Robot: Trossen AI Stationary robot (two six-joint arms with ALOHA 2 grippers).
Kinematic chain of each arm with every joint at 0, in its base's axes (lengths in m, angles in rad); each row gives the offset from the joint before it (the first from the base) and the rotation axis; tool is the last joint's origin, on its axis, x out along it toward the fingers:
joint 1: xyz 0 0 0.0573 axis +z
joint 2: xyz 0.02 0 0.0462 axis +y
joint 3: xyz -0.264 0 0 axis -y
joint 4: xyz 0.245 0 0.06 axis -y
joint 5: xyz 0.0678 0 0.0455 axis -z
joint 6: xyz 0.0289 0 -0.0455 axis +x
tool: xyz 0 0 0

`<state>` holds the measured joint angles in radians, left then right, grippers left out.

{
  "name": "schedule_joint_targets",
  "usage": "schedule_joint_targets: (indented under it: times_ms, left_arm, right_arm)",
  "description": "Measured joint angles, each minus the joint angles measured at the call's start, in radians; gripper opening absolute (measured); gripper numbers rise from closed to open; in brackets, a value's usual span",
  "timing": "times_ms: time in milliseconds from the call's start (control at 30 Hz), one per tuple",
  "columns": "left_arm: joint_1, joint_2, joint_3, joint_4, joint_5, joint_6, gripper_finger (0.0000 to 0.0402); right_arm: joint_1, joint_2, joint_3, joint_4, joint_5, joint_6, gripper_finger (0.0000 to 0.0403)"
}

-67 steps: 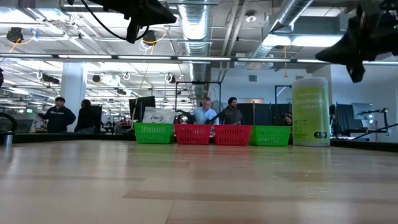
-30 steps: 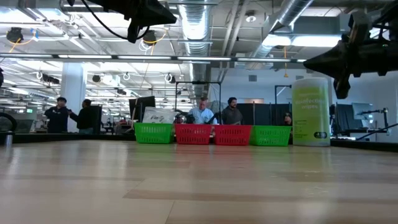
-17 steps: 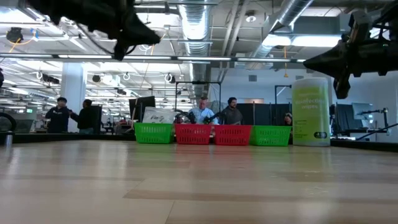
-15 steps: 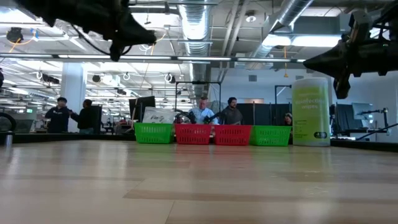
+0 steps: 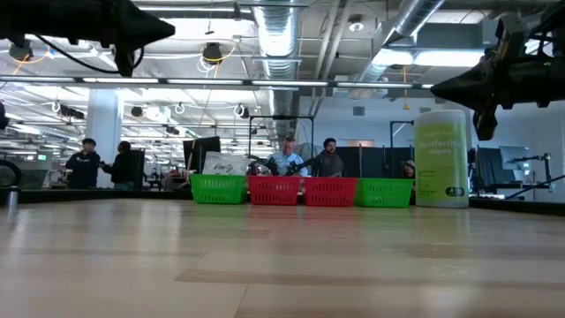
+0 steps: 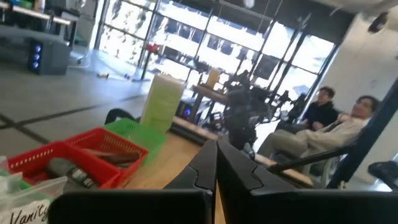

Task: Pick & Place Travel size toiletries
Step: Return to Home Position

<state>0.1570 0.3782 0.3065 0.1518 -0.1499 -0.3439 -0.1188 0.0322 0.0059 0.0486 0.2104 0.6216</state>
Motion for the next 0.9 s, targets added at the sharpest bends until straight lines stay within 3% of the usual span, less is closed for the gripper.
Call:
schedule_joint_targets:
  times_ms: [333,667,900]
  left_arm:
    - [0.000,-0.191,-0.049,-0.001,0.093,0.007,0.0001]
    - [0.000,-0.375,-0.050,0.001,0.069,0.032,0.0001]
    - [0.000,-0.350,-0.050,-0.021,0.080,0.015,0.0001]
  right_arm:
    - [0.000,0.000,0.000,0.000,0.000,0.000,0.0000]
    - [0.000,0.000,0.000,-0.001,0.000,0.000,0.0000]
    - [0.000,0.000,-0.001,-0.002,0.000,0.000,0.0000]
